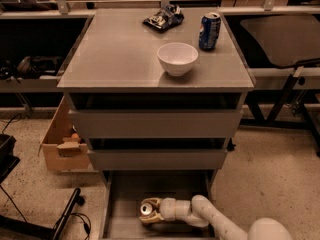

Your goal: Place coke can into bottom drawer

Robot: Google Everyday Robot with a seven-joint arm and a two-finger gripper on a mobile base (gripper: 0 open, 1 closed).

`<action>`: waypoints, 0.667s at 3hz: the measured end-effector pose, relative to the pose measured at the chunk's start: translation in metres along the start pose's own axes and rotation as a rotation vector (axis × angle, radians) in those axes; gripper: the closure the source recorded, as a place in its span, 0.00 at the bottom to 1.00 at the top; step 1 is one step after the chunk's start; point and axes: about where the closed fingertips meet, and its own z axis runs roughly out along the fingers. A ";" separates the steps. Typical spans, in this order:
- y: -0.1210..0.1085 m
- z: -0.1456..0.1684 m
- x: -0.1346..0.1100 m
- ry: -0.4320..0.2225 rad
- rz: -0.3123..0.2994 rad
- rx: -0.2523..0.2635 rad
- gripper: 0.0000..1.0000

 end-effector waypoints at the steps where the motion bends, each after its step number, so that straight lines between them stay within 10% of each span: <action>1: 0.000 0.000 0.000 0.000 0.000 0.000 0.51; 2: 0.000 0.000 0.000 0.000 0.000 0.000 0.28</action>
Offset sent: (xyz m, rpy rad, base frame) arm 0.0000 0.0000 0.0000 0.0000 0.0000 0.0000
